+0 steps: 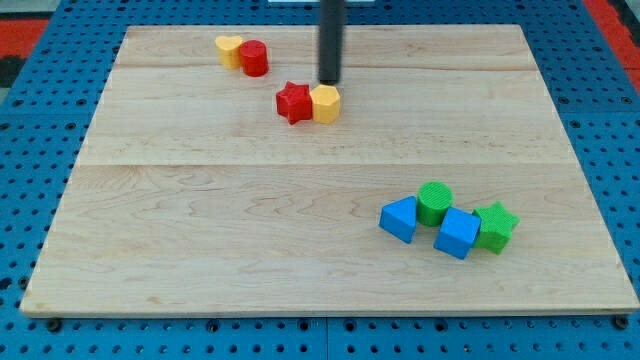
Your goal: Move red star and yellow hexagon a bit right
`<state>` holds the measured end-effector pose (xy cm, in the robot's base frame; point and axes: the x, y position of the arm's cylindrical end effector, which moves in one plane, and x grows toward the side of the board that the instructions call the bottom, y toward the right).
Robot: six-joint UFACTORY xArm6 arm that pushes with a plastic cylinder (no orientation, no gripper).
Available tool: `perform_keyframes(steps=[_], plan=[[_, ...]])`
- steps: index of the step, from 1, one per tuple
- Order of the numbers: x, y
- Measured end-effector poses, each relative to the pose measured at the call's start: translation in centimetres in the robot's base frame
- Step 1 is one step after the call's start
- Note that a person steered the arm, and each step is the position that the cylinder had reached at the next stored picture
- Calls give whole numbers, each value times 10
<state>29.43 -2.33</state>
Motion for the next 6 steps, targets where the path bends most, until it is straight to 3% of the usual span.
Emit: perform_keyframes(steps=[1, 2, 3, 4, 5, 6], plan=[[54, -49], [101, -27], [97, -16], [54, -88], [38, -90], [38, 33]])
